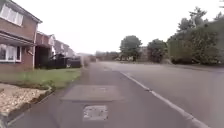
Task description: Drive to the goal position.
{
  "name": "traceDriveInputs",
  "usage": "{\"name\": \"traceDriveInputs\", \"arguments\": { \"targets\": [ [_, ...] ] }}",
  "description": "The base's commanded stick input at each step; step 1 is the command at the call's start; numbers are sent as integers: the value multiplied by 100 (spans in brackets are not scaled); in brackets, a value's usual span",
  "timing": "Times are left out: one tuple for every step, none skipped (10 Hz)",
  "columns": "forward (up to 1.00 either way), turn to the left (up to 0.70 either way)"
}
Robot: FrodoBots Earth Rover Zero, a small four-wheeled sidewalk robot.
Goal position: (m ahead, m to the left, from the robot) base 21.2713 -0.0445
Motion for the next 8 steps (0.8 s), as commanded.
{"name": "traceDriveInputs", "arguments": {
  "targets": [
    [100, 0],
    [100, 0],
    [100, 1],
    [100, 15],
    [100, 31],
    [100, 40],
    [100, 35],
    [100, 22]
  ]
}}
